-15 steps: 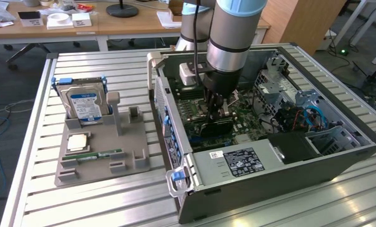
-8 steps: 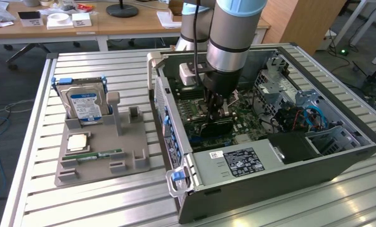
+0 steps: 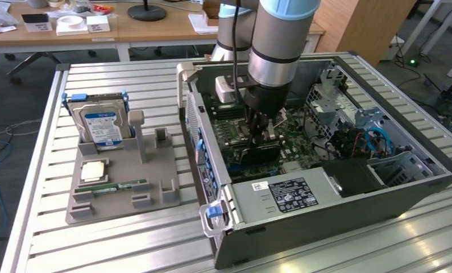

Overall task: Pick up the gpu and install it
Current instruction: 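Press down on the gpu until it lock into place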

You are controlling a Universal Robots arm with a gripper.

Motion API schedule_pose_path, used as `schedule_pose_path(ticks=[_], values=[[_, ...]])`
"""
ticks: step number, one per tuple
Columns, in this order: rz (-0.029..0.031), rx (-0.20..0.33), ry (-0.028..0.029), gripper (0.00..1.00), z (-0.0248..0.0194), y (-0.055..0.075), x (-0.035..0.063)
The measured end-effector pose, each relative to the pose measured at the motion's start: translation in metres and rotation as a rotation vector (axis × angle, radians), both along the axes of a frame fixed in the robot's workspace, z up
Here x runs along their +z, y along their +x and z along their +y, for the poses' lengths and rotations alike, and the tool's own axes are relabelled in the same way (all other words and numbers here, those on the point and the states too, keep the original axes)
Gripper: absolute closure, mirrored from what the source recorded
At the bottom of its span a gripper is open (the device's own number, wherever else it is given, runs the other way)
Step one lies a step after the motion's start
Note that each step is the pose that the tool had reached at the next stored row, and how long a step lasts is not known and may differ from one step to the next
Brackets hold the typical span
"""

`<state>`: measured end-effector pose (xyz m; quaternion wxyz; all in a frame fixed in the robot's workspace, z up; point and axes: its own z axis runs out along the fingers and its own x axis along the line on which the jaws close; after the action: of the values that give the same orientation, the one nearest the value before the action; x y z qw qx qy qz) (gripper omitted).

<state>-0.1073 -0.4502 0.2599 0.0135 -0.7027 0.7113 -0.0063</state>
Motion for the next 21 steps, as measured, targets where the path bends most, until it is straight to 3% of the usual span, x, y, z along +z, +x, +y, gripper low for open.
schedule_pose_path(ticks=[13, 21], values=[[0.0003, 0.000, -0.0001, 0.89, 0.0000, -0.0015, -0.0023], [0.0020, 0.000, -0.0030, 0.89, 0.0003, -0.0017, -0.0023]])
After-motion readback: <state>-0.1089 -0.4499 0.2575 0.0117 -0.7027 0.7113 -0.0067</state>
